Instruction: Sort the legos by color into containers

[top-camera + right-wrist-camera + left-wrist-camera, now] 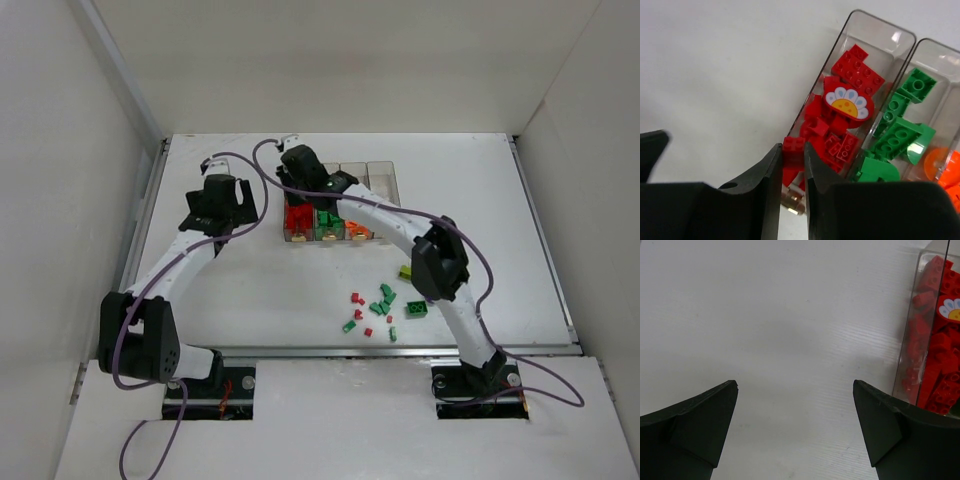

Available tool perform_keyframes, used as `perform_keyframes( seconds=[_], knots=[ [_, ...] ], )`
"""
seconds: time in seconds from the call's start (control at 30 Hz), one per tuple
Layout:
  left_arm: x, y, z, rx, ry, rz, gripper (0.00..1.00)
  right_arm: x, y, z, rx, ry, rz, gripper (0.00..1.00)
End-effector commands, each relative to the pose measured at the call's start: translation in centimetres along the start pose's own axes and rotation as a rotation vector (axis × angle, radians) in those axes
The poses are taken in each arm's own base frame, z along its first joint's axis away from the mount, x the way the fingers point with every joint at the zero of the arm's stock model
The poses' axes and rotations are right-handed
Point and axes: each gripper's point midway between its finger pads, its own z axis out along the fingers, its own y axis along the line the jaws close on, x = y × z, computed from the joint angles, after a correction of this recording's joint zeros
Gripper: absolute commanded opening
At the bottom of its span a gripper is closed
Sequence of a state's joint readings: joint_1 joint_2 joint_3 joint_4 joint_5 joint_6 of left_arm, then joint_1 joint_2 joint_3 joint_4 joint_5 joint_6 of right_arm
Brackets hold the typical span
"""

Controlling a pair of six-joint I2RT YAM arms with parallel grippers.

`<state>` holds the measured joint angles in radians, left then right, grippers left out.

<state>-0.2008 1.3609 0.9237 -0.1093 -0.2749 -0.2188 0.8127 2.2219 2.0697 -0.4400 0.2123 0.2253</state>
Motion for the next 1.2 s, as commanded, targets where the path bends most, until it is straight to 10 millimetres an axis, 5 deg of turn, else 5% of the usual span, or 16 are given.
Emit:
perform_keyframes(
  seconds=[0.0,0.1,0.13,0.27,0.4,0.5,0.53,0.6,0.73,0.77,0.83,0.93,1.03,1.17],
  knots=[
    [-2.1,0.9,-1.0,-0.035,-0.087,-0.017,0.99,0.7,-2.5,1.6,0.077,0.045,-0.029,0.02],
    [-2.1,0.9,-1.0,-0.036,-0.087,-0.006,0.99,0.7,-3.2,2.5,0.051,0.050,-0.002,0.24],
    [-2.1,0.9,-1.0,-0.036,-0.087,-0.006,0.99,0.8,-3.0,2.5,0.038,0.053,-0.001,0.45],
    [-2.0,0.5,-0.8,-0.017,-0.082,0.004,0.99,0.6,-2.5,2.5,-0.018,0.054,-0.012,0.63],
    [-2.0,0.7,-0.7,-0.014,-0.079,-0.001,0.99,1.0,-2.3,2.1,-0.034,0.074,-0.023,0.72],
    [-1.9,0.5,-0.7,-0.005,-0.077,0.000,0.99,-0.8,-2.4,-0.3,-0.041,0.040,-0.027,0.72],
    [-1.9,0.5,-0.7,-0.005,-0.077,0.000,0.99,0.2,-2.7,-0.8,-0.037,0.063,-0.031,0.72],
    [-1.9,0.5,-0.7,-0.005,-0.077,0.000,0.99,-1.4,-2.4,-3.9,-0.070,0.022,-0.024,0.73],
    [-1.9,0.4,-0.7,0.004,-0.075,0.000,0.99,3.0,-3.2,-7.9,-0.090,0.127,-0.017,0.77],
    [-1.9,0.4,-0.7,0.004,-0.075,0.000,0.99,7.5,-4.5,-8.4,-0.043,0.238,-0.015,0.77],
    [-1.8,0.3,-0.7,0.012,-0.072,0.010,0.99,10.0,-5.5,-10.5,-0.001,0.280,0.051,0.77],
    [-1.4,0.2,-0.3,0.008,-0.055,0.002,0.99,16.7,-5.6,-12.8,0.029,0.381,0.140,0.77],
    [-1.2,0.4,-0.1,-0.005,-0.050,0.004,0.99,20.6,-4.9,-13.6,0.051,0.435,0.211,0.77],
    [-1.1,0.1,-0.1,0.007,-0.046,-0.005,0.99,21.5,-4.3,-13.7,0.071,0.449,0.232,0.77]
  ],
)
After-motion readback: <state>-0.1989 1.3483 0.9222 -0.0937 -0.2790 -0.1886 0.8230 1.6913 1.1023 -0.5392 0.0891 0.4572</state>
